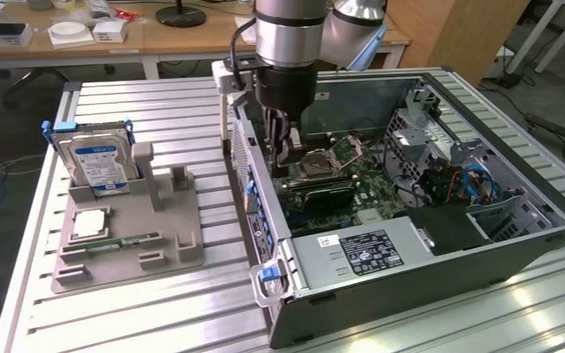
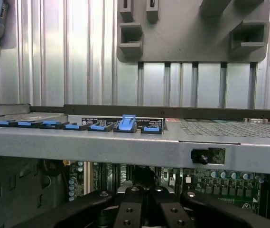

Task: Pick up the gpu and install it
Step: 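Press down on the gpu until it lock into place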

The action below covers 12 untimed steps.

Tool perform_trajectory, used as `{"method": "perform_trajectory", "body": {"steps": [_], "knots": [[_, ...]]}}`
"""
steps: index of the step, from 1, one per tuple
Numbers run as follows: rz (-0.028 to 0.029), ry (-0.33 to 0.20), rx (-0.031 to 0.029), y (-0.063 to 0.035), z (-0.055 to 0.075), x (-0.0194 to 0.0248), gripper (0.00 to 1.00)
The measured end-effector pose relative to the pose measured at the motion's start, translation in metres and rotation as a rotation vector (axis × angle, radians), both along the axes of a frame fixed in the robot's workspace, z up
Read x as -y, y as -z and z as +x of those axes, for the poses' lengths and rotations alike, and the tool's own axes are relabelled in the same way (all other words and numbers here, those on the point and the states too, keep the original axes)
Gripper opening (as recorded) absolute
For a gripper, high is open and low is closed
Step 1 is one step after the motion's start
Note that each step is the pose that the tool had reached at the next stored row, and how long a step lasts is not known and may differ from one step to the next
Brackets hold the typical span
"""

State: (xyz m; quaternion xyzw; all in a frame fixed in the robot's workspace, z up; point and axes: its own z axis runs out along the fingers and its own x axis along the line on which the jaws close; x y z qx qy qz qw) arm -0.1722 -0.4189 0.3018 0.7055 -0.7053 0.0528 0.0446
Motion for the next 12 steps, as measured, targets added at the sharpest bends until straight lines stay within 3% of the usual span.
{"method": "perform_trajectory", "body": {"steps": [3,7,12], "knots": [[-0.0018,0.000,0.0000,-0.0046,0.0000,-0.0002,0.10],[-0.0020,0.000,-0.0001,-0.0037,-0.0010,-0.0037,0.10],[-0.0020,0.000,0.0000,-0.0010,-0.0047,-0.0046,0.10]]}}
